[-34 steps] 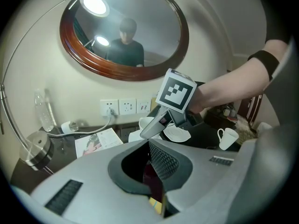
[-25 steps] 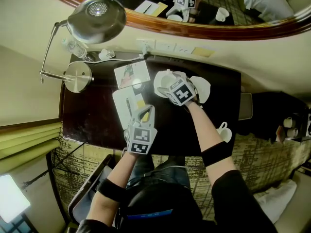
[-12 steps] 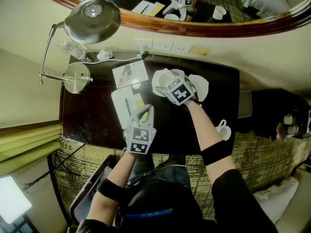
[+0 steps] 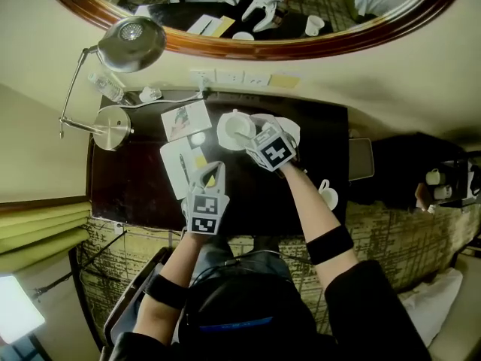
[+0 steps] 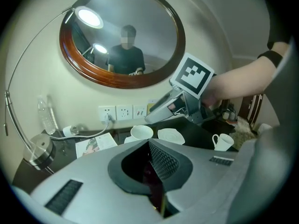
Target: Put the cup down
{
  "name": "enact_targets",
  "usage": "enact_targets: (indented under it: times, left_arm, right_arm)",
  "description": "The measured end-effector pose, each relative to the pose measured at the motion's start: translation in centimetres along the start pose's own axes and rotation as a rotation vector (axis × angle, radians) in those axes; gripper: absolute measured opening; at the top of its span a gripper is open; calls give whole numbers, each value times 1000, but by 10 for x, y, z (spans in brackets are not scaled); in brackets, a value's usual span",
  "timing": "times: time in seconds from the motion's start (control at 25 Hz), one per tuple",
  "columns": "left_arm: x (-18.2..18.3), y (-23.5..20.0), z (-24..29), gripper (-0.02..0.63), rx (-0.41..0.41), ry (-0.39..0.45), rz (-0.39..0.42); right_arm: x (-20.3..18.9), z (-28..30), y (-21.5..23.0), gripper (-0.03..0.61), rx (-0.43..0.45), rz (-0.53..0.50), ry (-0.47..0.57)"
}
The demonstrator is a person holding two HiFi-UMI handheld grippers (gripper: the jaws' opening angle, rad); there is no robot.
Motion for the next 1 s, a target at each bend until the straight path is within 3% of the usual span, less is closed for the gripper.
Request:
enact_targets:
  times: [0.12, 0.24, 0.48, 0.76, 1.0]
  left_arm:
    - [7, 14, -7, 0, 12, 10, 0]
    - [14, 27, -13, 0, 18, 18, 2]
    - [22, 59, -25, 0, 22, 19, 0]
    - [30, 89, -27, 0, -1, 21, 21]
    - [30, 109, -22, 0, -27, 28, 23]
  right_arm:
    - [-2, -35, 5, 152, -25, 23, 44]
    - [-8, -71, 10, 88, -47, 57, 95]
    - [-43, -139, 14, 60, -89, 89, 152]
    - [-100, -199, 16, 9, -131, 201, 192]
    - [-140, -232, 9, 5, -195, 276, 225]
Point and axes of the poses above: the fingertips, and each gripper's own axes: z forward along the fingers, y to its right, x out of its top, the point moved 5 cm from there along -z, backward along the fingers, and after that the axes turned 5 degrees about -x, right-handed, at the moved point
